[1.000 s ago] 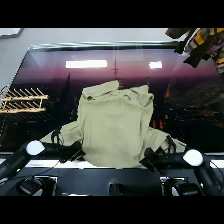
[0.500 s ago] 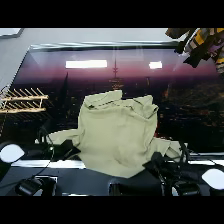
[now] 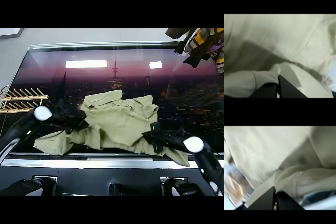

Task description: Fold the clothes and pants, and hang the long-sleeved shirts on hangers.

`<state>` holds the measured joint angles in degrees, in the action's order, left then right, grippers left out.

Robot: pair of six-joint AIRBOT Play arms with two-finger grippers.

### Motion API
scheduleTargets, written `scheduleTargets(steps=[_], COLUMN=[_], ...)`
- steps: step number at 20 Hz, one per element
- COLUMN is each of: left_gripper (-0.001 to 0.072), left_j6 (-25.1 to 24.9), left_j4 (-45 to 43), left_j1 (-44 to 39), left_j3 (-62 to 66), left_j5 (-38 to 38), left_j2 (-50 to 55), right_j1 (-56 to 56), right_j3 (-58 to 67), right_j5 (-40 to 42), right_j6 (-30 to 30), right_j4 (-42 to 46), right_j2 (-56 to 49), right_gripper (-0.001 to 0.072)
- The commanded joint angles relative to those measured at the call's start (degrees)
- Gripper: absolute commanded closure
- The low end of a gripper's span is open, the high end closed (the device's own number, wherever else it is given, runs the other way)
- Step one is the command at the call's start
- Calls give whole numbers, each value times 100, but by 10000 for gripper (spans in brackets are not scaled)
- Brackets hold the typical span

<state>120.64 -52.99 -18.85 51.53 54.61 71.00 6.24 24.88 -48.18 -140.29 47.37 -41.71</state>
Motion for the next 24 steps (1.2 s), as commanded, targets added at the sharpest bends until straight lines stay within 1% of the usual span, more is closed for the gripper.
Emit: scheduleTargets(steps=[1, 2, 3, 4, 5, 6, 7, 8, 9, 10, 11, 12, 13, 14, 15, 16, 18, 20, 21, 22, 23, 24], left_gripper=[689, 689, 689, 688, 687, 682, 646, 644, 620, 409, 155, 88, 88, 88, 88, 88, 88, 88, 88, 88, 88, 88], left_j6=[-243, -240, -238, -240, -243, -247, -378, -468, -632, -772, -846, -841, -841, -841, -844, -892, -1117, -1119, -1119, -1117, -1117, -1115], left_j4=[70, 68, 68, 68, 68, 63, 68, 39, 33, -4, -140, -415, -802, -1182, -1550, -1805, -1862, -1867, -1871, -1871, -1882, -1912], left_j1=[48, 57, 57, 57, 59, 61, 68, 90, 138, 212, 321, 431, 535, 616, 660, 664, 568, 354, 243, 146, 68, 4], left_j3=[861, 1032, 1147, 1226, 1259, 1261, 1263, 1279, 1318, 1370, 1440, 1495, 1528, 1528, 1528, 1526, 1528, 1526, 1523, 1526, 1523, 1526], left_j5=[-114, -116, -118, -118, -127, -142, -160, -146, -92, 11, 173, 348, 498, 616, 743, 811, 776, 741, 704, 632, 551, 474], left_j2=[1270, 1495, 1655, 1777, 1845, 1871, 1878, 1871, 1853, 1821, 1757, 1655, 1493, 1311, 1110, 938, 699, 669, 688, 713, 728, 745], right_j1=[-2, 2, 2, 2, 2, 0, 0, -4, -4, -4, -4, -4, -2, 2, 2, 2, 133, 754, 1163, 1499, 1770, 1912], right_j3=[22, 22, 22, 22, 24, 44, 111, 247, 448, 706, 1034, 1447, 1893, 2288, 2610, 2868, 3003, 3003, 3003, 3003, 3003, 3003], right_j5=[1248, 1491, 1707, 1880, 2026, 2138, 2199, 2201, 2153, 1934, 1537, 911, 140, -592, -1163, -1539, -1639, -1716, -1733, -1722, -1646, -1504], right_j6=[186, 385, 664, 866, 944, 942, 999, 1250, 1635, 1886, 1954, 1947, 1950, 1954, 2009, 2197, 2409, 2321, 2194, 2020, 1757, 1547], right_j4=[-562, -756, -992, -1150, -1209, -1228, -1220, -1217, -1110, -798, -221, 577, 1421, 2087, 2538, 2741, 2553, 2765, 3047, 3364, 3633, 3759], right_j2=[-1032, -1198, -1322, -1397, -1405, -1399, -1399, -1397, -1386, -1375, -1375, -1375, -1377, -1377, -1375, -1377, -1386, -1591, -1788, -1991, -2218, -2415], right_gripper=[643, 614, 611, 552, 547, 486, 394, 391, 391, 391, 391, 391, 391, 390, 390, 384, 380, 380, 337, 271, 250, 249])
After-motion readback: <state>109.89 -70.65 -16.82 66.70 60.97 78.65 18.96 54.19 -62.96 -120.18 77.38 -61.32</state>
